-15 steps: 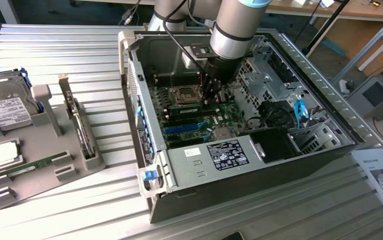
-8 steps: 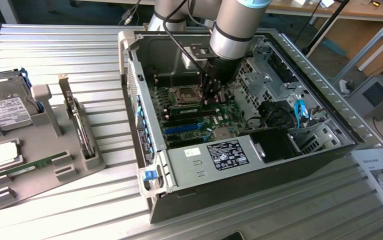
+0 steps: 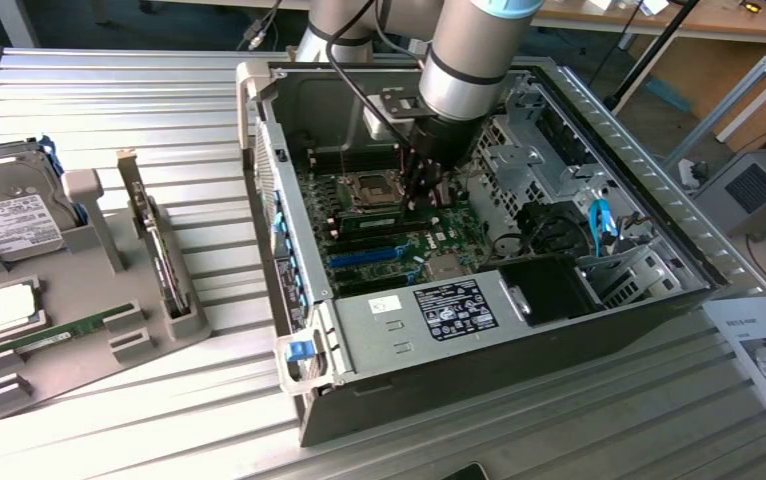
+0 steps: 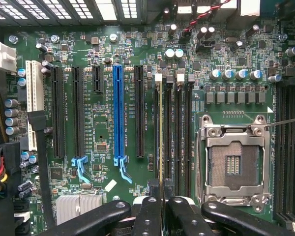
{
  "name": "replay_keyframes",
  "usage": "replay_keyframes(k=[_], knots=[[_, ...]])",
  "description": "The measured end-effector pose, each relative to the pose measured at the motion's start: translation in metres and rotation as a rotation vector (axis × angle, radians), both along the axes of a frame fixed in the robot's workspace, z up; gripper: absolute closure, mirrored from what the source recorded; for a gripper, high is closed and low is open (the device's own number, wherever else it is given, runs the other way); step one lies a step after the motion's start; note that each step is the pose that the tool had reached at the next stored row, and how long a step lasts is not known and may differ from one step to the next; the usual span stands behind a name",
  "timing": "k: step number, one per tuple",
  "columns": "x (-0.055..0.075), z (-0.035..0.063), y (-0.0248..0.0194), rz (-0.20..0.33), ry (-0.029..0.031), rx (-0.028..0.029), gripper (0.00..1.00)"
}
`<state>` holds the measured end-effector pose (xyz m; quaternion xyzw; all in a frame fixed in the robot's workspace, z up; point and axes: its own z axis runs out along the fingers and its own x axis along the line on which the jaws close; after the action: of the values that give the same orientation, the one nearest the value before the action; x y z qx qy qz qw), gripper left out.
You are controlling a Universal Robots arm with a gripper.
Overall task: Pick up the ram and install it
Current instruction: 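Insert the ram into the slot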
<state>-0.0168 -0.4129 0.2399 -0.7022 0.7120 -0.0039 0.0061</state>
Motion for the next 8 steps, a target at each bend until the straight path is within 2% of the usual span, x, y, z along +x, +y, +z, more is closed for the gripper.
replay_keyframes(k=[8], knots=[[0.0, -0.0003, 0.0, 0.0, 0.0, 0.0, 0.88]])
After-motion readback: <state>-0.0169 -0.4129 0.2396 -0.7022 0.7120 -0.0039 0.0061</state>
